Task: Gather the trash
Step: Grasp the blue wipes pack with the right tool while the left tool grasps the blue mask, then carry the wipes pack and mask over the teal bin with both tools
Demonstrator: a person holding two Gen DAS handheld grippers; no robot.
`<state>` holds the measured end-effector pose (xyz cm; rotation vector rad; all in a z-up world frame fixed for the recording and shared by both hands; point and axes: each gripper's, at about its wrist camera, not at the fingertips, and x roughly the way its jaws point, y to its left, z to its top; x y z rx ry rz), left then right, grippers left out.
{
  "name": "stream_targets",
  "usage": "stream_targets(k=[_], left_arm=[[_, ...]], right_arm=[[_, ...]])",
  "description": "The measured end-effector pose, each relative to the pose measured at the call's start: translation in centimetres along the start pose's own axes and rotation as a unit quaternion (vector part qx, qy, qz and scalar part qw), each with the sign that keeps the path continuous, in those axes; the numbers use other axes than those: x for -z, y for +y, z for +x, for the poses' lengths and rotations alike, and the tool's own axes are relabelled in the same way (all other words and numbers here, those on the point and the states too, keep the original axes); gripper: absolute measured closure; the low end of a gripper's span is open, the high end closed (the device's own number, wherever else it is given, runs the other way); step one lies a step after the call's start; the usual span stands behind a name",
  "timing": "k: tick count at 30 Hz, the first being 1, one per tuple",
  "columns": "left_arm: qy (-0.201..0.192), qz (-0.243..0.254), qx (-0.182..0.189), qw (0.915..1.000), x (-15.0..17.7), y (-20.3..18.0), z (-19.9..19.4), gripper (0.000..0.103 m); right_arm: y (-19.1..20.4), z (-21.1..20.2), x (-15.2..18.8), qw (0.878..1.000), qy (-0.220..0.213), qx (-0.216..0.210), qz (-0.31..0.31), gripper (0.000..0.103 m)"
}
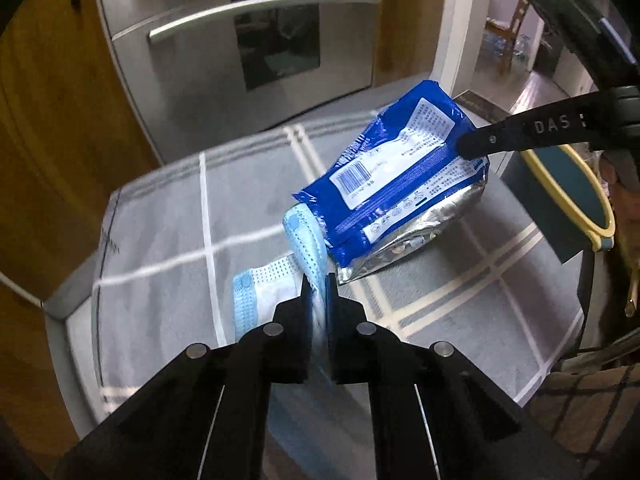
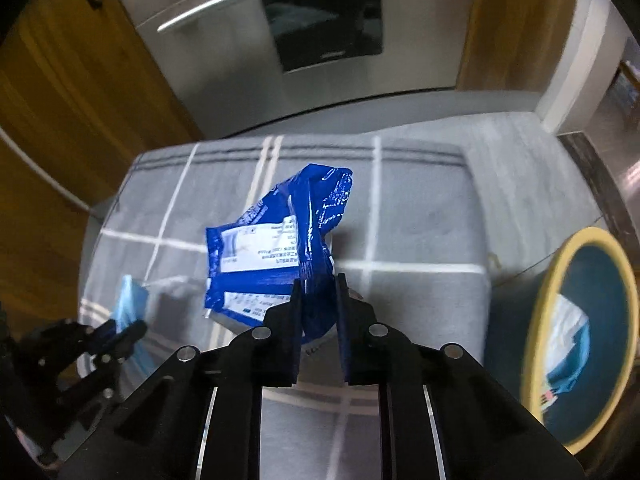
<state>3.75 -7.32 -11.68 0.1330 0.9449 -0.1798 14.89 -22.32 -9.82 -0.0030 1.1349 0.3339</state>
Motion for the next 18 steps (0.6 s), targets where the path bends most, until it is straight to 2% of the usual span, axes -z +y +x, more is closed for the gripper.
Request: stream_targets(k=[9,14,18], left_arm=[[-0.035,0.037,-0.001,0.9987,-1.5,-1.6,-1.4,0.098],[-0.052,0.038,0.008,0.9979,-1.7,-2.8,-3.0,0.098],[-0.080,0.047,0.020,0.9955,-2.4,-4.2,-5.4,0.098]], right_arm=[[-1.2,-4.1,0.4,0.999,-0.038,0.009,0.003,0.088],[-0.8,-9.0,1.7,0.995,-0.083,0.053,-0.026,0.088],[-1.4,-13.3,3.2,0.988,-0.125,0.080,-0.026,0.088]])
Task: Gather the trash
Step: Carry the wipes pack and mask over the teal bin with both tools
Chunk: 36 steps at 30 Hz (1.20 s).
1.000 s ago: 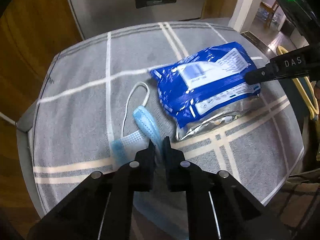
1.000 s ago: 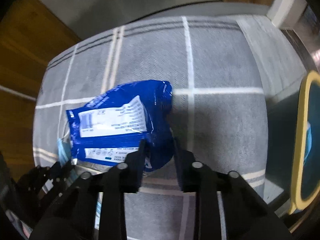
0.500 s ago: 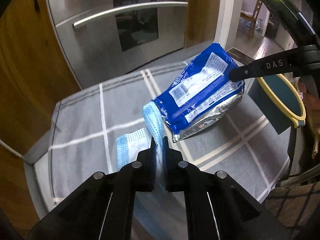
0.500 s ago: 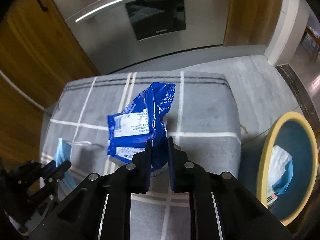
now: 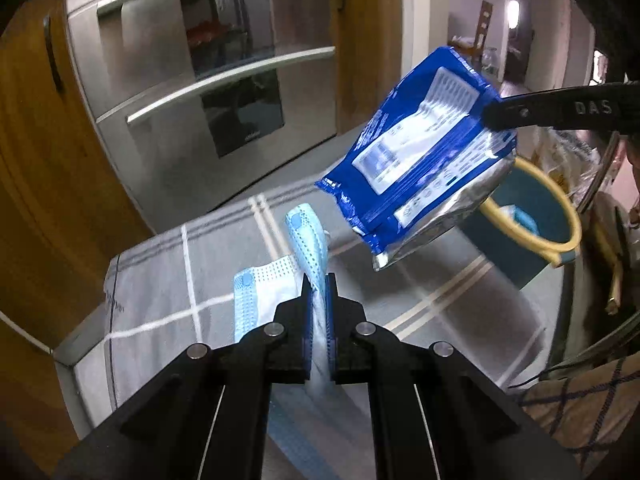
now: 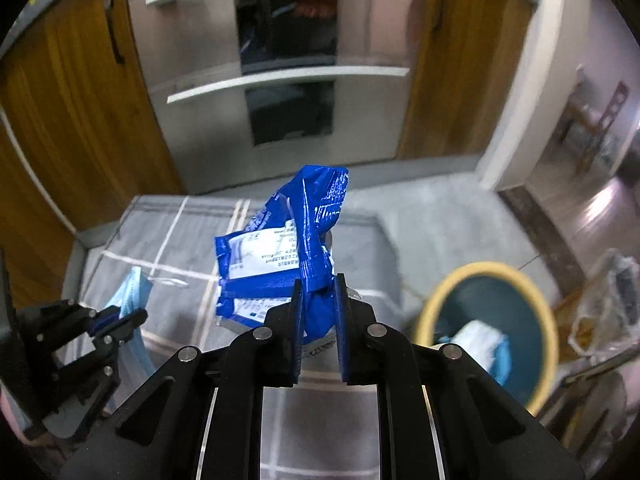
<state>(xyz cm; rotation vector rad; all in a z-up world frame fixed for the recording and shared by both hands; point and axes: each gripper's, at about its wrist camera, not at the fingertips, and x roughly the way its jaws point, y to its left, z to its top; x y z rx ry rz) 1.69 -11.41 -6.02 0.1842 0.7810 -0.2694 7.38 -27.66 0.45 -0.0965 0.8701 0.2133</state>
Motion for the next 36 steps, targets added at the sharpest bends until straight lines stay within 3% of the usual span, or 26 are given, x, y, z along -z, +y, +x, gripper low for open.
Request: stream_targets(k=[4,8,12,17,27,33,36], left_arm=[[-0.031,0.001,0.026,0.9992,-1.8,-2.0,-2.0,0.098],[-0.053,0.004,0.065,0.9965,-3.5,-5.0,-3.3,0.098],[-0.068,0.038,0.100,0.9920,-4.5,-8.9,-3.9,0.098],[-0.059,0.053,0.134,0.9878,-4.7,-11.7,-3.4,0.098],[-0.094,0.125,0.118,0.9807,-5.6,-16.2,-3.0,0.098],[-0.133,0.144,0.138,0.9707,-9.3,-20.0,-2.9,0.098],[-0.133,0.121,0.162,0.9704,-12.2,-20.8,-2.1,0.098]], right_arm=[[-1.9,-4.4,1.7,0.999,-0.031,0.035,0.007,0.088],[-4.3,-6.5,3.7,0.997,-0.030,0.049,0.048,0.088],[-6.5,-7.5,5.9,0.993,-0.020,0.084,0.081,0.088],[-9.3,-7.5,6.8,0.988,-0.022,0.108,0.109,0.088],[-15.6,-5.5,6.0,0.978,-0.028,0.136,0.158,0.088],[-19.7,-3.6,6.3,0.965,-0.012,0.167,0.200,0.088],[-20.8,-2.2,6.7,0.962,0.006,0.162,0.218,0.088]])
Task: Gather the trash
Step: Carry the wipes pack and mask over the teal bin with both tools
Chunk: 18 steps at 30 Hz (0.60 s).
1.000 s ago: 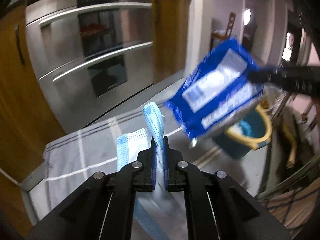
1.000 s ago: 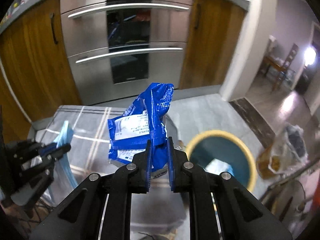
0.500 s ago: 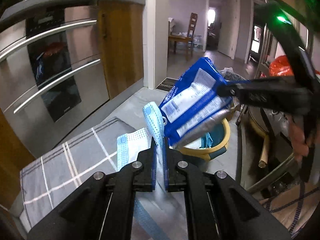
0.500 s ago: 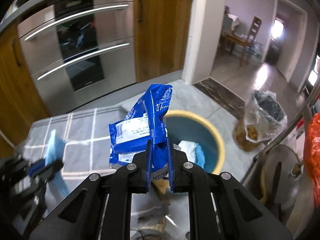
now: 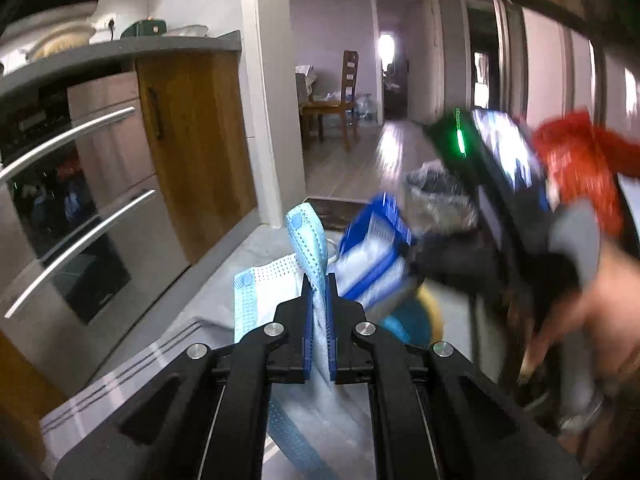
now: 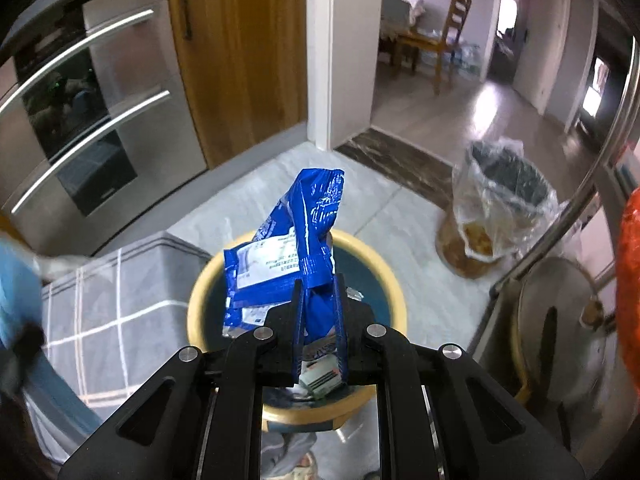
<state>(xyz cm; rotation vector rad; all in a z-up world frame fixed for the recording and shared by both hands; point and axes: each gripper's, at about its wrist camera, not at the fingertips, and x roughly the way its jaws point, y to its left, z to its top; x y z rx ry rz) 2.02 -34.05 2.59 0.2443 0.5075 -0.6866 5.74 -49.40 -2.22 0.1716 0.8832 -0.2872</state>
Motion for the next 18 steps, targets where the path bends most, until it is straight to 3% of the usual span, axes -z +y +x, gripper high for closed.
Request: stream_targets(k=[6,14,18], left_arm=[[0.019,-0.007,0.003,0.9998,-2.4,0.0,5.2,0.098],[0.094,0.020,-0.018,0.9952,-0.1,-1.4,14.5,0.098],[0.102,0.023,-0.024,0.9942,0.8,-1.7,16.4,0.098]], right_arm=[[-1.3,1.3,-0.2,1.000,0.010,0.004,0.015,0.088],[-3.2,5.6,0.5,0.997,0.047,0.015,0.059,0.088],[-3.1,7.3,0.8,0.996,0.062,0.016,0.067,0.088]])
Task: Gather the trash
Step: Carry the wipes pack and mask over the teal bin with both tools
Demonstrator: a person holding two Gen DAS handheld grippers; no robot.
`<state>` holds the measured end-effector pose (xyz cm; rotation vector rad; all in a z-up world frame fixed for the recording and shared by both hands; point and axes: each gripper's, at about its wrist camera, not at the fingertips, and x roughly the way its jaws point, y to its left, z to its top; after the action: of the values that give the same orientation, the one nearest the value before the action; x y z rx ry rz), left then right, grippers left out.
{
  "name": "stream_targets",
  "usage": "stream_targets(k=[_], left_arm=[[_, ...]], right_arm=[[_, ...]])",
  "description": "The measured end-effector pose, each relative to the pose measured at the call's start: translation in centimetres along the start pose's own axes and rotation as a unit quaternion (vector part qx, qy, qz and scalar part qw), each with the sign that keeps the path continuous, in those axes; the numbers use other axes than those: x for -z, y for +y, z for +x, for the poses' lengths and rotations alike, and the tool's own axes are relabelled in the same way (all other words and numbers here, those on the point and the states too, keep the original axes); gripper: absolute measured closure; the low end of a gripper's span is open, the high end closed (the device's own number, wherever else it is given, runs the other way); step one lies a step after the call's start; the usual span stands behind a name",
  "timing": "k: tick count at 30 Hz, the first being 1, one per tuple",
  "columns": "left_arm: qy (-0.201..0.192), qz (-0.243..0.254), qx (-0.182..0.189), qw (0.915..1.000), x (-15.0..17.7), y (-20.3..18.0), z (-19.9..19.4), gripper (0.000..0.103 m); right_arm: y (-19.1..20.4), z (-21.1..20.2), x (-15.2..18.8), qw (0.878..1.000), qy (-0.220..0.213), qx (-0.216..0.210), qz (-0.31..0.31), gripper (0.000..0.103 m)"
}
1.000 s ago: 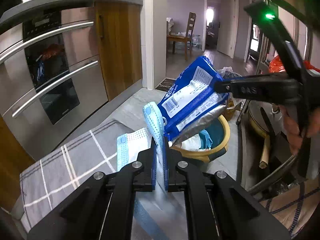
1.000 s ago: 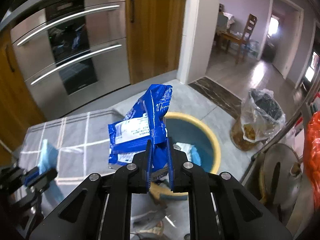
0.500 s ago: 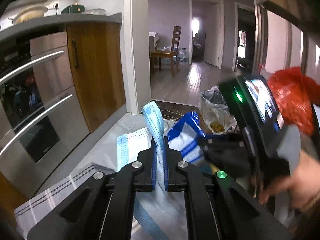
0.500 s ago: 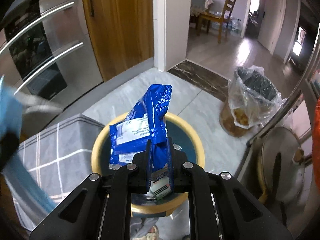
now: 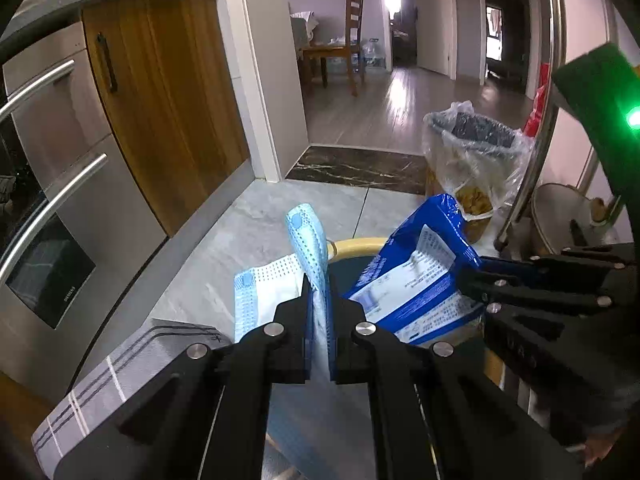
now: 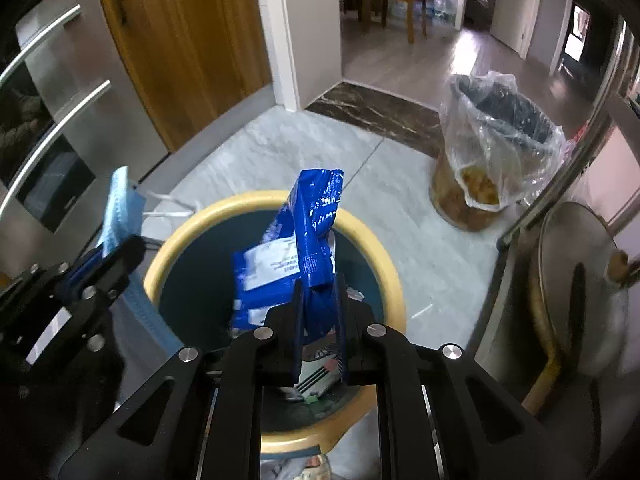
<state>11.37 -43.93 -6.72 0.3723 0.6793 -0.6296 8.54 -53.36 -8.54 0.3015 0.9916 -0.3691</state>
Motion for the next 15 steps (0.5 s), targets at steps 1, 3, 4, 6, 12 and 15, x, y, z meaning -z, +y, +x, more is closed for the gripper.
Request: stream_targets(k=[1,3,4,6,12,15], left_arm=[[0.003,0.002,0.000,1.0000,0.1,-0.2,0.5,0.097],[0.007,0.005,-0.007,0.9999,0.2,-0.3,1.4,0.097],[0.009,0.004,-0.008,0.9999,0.2,-0.3,1.8,0.098],[0.012,-0.005,-0.009,0.9999,0.2,0.0,2.6,0.098],[0.016,-0.045,0.003,0.9989,0.4,1.4,3.2,0.098],[0.017,-0.032,-0.002,0.9993,0.5,1.3,3.1,0.098]], right_arm=[[0.1,0.3,0.1,1.000,0.004,0.000,-0.002,0.088],[-0.1,0.8,0.3,1.000,0.012,0.007,0.003,0.088],[-0.4,1.1,0.3,1.000,0.017,0.011,0.009,0.088],[-0.7,1.3,0.5,0.999,0.021,0.022,0.017,0.088],[-2.8,1.7,0.7,0.997,0.029,0.019,0.076,0.088],[-2.7,2.0,0.9,0.996,0.039,0.027,0.071,0.088]])
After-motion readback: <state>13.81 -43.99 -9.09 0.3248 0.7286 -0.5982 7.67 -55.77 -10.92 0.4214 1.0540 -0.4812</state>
